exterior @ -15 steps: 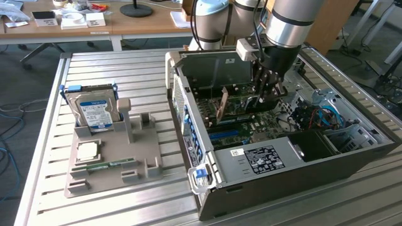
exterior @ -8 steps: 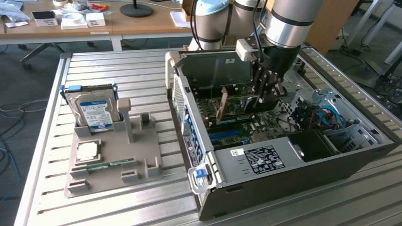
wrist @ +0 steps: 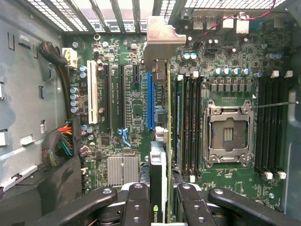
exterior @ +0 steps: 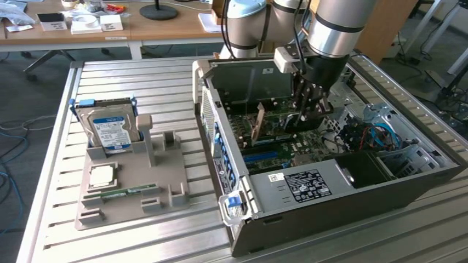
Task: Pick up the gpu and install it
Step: 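Insert the gpu into the slot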
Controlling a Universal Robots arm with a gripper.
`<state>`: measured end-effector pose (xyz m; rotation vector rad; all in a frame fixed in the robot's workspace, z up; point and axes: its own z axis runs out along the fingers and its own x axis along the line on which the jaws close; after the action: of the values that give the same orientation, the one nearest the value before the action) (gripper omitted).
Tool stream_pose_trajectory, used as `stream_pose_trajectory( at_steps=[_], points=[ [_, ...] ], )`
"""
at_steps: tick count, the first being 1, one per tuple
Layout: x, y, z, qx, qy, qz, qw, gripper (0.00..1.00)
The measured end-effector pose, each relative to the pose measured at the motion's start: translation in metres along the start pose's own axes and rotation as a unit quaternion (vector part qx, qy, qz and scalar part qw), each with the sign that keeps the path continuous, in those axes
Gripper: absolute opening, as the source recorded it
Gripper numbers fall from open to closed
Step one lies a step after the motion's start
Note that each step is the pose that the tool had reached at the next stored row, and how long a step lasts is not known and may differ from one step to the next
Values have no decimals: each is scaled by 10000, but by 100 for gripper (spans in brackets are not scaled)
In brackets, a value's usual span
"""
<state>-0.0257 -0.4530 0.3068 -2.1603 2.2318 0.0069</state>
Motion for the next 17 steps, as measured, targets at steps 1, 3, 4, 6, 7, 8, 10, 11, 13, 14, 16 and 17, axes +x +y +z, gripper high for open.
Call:
stream_pose_trajectory(
  at_steps=[1,3,4,6,7,8,10,11,13,14,16,17],
  points=[
    [0,0,0,0,-1,0,10000,27],
    [0,0,1,0,-1,0,10000,27],
    [0,0,4,1,-2,0,10000,27],
    [0,0,20,1,-2,0,10000,27],
    [1,1,29,1,-1,0,10000,27],
    [1,1,39,1,-1,0,10000,27],
    [2,1,56,1,-1,0,10000,27],
    [2,1,61,0,-1,0,10000,27],
    [2,7,76,1,-1,1,10000,27],
    [3,12,85,1,-1,1,10000,27],
    [4,27,101,1,-2,0,10000,27],
    [4,36,108,1,-2,0,10000,27]
  ],
)
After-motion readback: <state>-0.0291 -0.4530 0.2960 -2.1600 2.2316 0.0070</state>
